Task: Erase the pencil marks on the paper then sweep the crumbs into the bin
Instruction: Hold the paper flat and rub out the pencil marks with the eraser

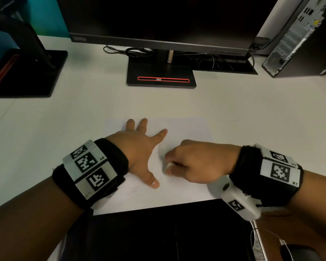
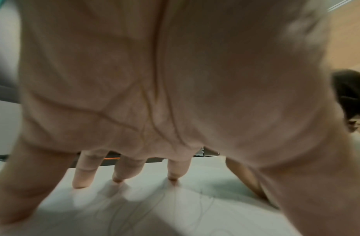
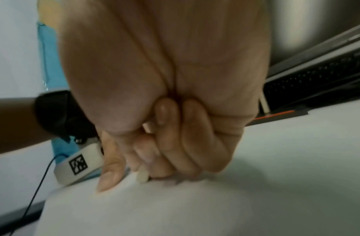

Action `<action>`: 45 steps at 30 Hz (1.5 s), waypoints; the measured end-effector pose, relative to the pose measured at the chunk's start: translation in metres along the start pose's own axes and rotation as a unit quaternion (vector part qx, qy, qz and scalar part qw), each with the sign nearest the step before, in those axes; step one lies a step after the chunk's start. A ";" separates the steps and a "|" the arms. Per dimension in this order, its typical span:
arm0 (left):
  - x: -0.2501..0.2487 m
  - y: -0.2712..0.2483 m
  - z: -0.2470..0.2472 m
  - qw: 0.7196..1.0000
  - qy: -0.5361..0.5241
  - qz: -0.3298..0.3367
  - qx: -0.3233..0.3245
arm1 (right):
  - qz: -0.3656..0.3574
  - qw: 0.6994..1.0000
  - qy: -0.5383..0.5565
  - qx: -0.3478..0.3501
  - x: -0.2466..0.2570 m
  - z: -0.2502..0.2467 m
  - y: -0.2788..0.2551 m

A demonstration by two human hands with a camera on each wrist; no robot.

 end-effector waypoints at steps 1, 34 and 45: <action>0.000 0.001 -0.001 1.000 0.000 -0.001 0.000 | 0.001 1.000 -0.005 -0.001 -0.003 -0.003 0.000; 0.002 0.005 -0.001 0.999 -0.004 0.007 0.033 | 0.052 0.997 -0.006 -0.057 -0.034 -0.022 0.002; 0.004 0.006 0.000 1.000 -0.003 0.004 0.030 | 0.028 0.998 0.002 -0.063 -0.018 -0.013 0.001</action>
Point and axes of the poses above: each hand's wrist, its own y-axis towards the middle knuckle, its own z-axis out of the palm, x = y × z, the point moved 6 cm from there along y, towards the middle knuckle, and after that the axes turned 9 degrees about -x, right-handed, at the moved point
